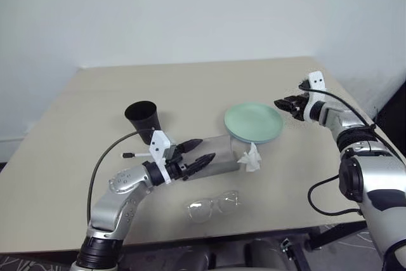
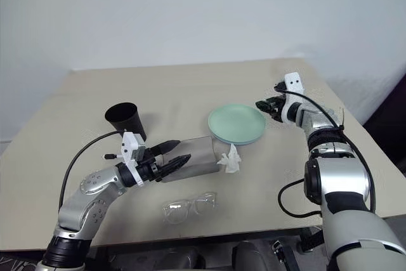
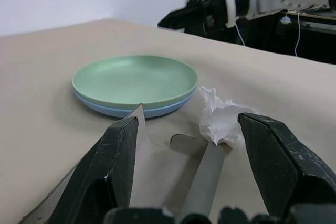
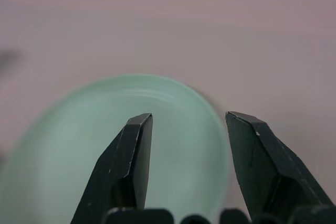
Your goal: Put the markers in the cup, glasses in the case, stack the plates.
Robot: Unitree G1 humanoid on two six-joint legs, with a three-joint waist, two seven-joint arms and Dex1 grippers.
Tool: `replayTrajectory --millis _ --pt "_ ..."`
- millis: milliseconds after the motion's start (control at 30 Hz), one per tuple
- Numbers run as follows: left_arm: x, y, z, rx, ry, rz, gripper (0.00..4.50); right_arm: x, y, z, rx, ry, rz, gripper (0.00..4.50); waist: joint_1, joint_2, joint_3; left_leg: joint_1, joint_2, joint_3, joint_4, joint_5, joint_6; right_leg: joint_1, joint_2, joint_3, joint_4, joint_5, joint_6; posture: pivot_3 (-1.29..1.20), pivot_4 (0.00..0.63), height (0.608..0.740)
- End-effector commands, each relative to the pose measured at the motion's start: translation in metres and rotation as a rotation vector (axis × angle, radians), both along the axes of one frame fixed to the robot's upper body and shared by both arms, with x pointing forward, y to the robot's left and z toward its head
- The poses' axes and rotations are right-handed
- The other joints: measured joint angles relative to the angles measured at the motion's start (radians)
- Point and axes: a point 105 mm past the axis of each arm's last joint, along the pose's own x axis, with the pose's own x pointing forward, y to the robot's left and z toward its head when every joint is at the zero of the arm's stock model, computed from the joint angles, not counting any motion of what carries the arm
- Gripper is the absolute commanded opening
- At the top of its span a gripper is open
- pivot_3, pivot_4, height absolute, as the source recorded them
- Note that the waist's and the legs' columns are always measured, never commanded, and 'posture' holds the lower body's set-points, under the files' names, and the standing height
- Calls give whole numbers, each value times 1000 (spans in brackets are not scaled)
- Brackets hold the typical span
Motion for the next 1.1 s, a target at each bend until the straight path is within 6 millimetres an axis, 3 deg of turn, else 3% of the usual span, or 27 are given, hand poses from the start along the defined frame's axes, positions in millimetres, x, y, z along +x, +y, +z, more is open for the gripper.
replayTrajectory --millis 33,133,233,333,433,600,900,1100 --pt "2 1 13 5 -57 -9 3222 -23 12 21 3 -59 266 2412 -1 0 0 0 0 0 0 0 0 0 0 0 0 0 0 0 0 740" --pt "5 4 13 14 -59 -8 3222 -52 18 10 -20 -8 448 2412 3 -1 -1 0 1 -1 0 0 0 1 0 -2 0 0 0 0 0 740" --pt "9 8 14 20 -63 -4 3222 -77 21 0 -55 31 553 3001 7 0 0 0 1 -1 1 0 0 0 -1 -1 0 0 0 0 0 740" --pt "10 9 14 25 -65 -6 3222 -97 25 -11 -126 49 626 3947 6 0 0 0 1 0 1 0 -1 0 -1 -1 1 0 1 0 0 740" --pt "11 8 14 25 -65 -8 3222 -109 29 -18 -157 66 667 3947 7 0 0 0 3 4 2 -2 -4 0 -2 -2 1 0 1 0 0 740" --pt "9 5 12 21 -63 -13 3222 -116 38 -29 -188 76 682 3947 8 -1 0 1 4 9 3 -2 -4 0 -3 -3 0 0 1 0 0 740" --pt "8 3 12 16 -63 -12 3222 -105 58 -53 -280 34 651 3947 9 -2 0 1 7 15 5 -2 -3 0 -3 -2 0 2 4 0 0 740" --pt "7 2 11 15 -64 -9 3222 -104 60 -66 -324 32 655 3947 9 -2 0 1 7 15 5 -2 -3 -1 -3 -2 0 2 4 0 0 740"
